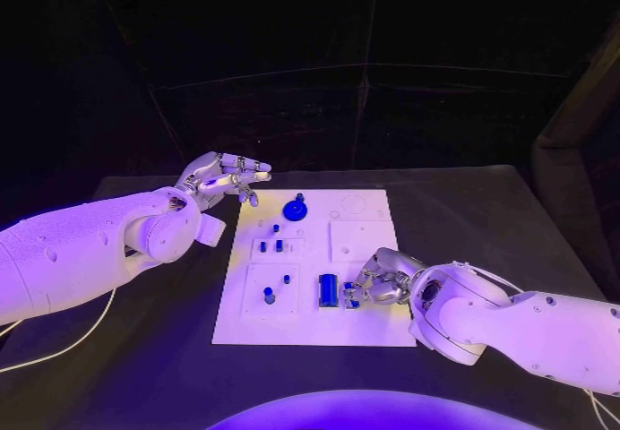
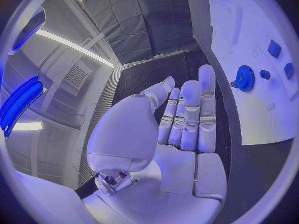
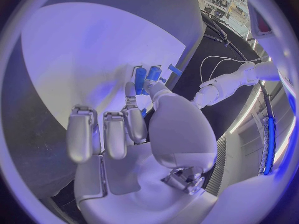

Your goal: Assemble the parts on the task board

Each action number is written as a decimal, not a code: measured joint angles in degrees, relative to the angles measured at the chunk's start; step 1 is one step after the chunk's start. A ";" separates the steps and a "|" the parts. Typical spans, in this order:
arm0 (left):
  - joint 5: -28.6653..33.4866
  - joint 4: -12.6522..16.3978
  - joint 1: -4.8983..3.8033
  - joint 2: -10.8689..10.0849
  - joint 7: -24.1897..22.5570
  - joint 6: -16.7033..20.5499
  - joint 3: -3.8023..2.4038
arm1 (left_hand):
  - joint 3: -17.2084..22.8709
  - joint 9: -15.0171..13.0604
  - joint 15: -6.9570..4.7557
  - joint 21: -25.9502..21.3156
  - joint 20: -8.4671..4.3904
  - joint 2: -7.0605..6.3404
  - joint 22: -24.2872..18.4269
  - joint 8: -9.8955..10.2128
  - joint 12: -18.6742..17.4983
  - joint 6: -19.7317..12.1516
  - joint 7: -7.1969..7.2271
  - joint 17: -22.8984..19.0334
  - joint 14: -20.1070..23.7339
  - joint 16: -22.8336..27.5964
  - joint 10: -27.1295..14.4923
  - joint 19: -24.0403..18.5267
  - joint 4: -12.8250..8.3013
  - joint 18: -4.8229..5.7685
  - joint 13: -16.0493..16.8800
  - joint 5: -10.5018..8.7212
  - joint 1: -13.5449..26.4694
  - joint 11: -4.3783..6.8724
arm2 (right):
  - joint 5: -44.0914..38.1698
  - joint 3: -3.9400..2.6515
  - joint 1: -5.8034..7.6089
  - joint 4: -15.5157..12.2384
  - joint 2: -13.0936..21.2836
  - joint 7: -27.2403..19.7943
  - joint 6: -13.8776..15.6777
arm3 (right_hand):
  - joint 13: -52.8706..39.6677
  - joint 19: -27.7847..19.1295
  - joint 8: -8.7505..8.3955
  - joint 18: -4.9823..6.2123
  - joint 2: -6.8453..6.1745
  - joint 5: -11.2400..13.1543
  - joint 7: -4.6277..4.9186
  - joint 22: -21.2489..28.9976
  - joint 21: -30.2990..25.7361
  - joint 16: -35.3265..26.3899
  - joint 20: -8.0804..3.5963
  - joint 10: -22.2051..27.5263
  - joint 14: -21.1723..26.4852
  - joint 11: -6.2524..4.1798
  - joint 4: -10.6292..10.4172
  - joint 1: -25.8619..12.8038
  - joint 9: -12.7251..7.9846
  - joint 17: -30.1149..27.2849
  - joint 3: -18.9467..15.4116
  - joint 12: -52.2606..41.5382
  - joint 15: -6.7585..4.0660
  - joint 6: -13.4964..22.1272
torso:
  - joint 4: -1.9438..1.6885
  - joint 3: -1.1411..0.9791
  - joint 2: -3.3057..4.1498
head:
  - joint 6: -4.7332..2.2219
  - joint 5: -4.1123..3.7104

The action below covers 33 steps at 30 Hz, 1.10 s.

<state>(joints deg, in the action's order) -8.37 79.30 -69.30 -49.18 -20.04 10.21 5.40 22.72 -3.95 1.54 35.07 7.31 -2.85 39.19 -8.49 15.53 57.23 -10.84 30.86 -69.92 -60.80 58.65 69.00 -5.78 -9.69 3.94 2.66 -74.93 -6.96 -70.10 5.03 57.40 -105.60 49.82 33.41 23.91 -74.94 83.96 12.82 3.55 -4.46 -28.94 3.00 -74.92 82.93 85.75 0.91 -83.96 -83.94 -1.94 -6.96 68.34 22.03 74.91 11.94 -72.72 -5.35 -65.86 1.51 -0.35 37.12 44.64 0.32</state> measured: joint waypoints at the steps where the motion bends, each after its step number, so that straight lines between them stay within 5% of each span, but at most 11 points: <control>1: 0.00 0.00 0.00 0.00 0.03 -0.04 0.00 | 0.00 0.00 0.00 0.00 0.00 0.00 0.00 0.00 0.00 0.00 0.00 0.00 0.00 0.00 0.00 0.00 0.00 0.00 0.00 0.00 0.00 0.00 | -0.01 -0.02 0.03 0.05 -0.11 0.05 -0.13 | 0.00 0.00 0.07 0.00 -0.06 0.00 -0.03 0.00 0.00 0.00 0.00 0.00 0.00 0.00 0.00 -0.06 -0.05 0.00 0.00 0.00 0.00 -0.16 | 0.01 0.00 0.00 | 0.00 0.03; 18: 0.00 0.05 -0.01 -0.08 0.43 -0.50 0.00 | 0.00 0.00 0.00 0.00 0.00 0.00 0.01 0.00 0.00 0.00 0.00 0.01 0.00 0.00 0.00 0.00 0.00 0.00 0.01 0.00 0.00 0.00 | -1.77 0.05 -0.09 0.31 -0.72 1.69 -1.73 | 0.01 0.00 0.50 0.00 -0.28 0.79 -0.93 0.00 0.00 0.00 0.00 0.02 -0.18 0.00 -0.30 -1.35 0.50 0.00 -0.30 -0.34 -0.22 -1.05 | 0.07 -0.01 0.01 | -0.01 0.00; 33: 0.00 0.02 -0.01 -0.08 0.54 -0.61 0.00 | 0.00 0.00 0.00 -0.23 0.00 0.00 0.02 0.00 0.00 -0.21 -0.21 0.01 -0.01 0.00 0.00 0.00 0.00 0.00 0.01 0.00 0.00 0.00 | -4.34 0.14 -0.15 -0.34 -0.09 2.44 0.06 | 0.01 0.09 0.87 0.00 -0.28 0.85 -1.13 0.01 0.00 0.23 -0.33 -0.19 0.01 -0.21 -0.36 -1.35 0.81 0.04 -0.36 -1.32 -0.40 -1.27 | 0.12 -0.05 0.02 | -0.13 -0.12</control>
<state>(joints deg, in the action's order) -8.38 79.32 -69.31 -49.26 -19.50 9.60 5.40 22.72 -3.95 1.54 34.84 7.31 -2.85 39.21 -8.49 15.53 57.02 -11.05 30.87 -69.92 -60.80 58.65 69.00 -5.78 -9.69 3.96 2.66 -74.93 -6.96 -74.44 5.17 57.25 -105.94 49.74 35.85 23.97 -74.92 84.05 13.69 3.55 -4.74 -28.09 1.87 -74.91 82.93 85.98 0.58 -84.15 -83.93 -2.16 -7.32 67.00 22.84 74.95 11.58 -74.04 -5.74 -67.13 1.62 -0.40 37.14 44.52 0.20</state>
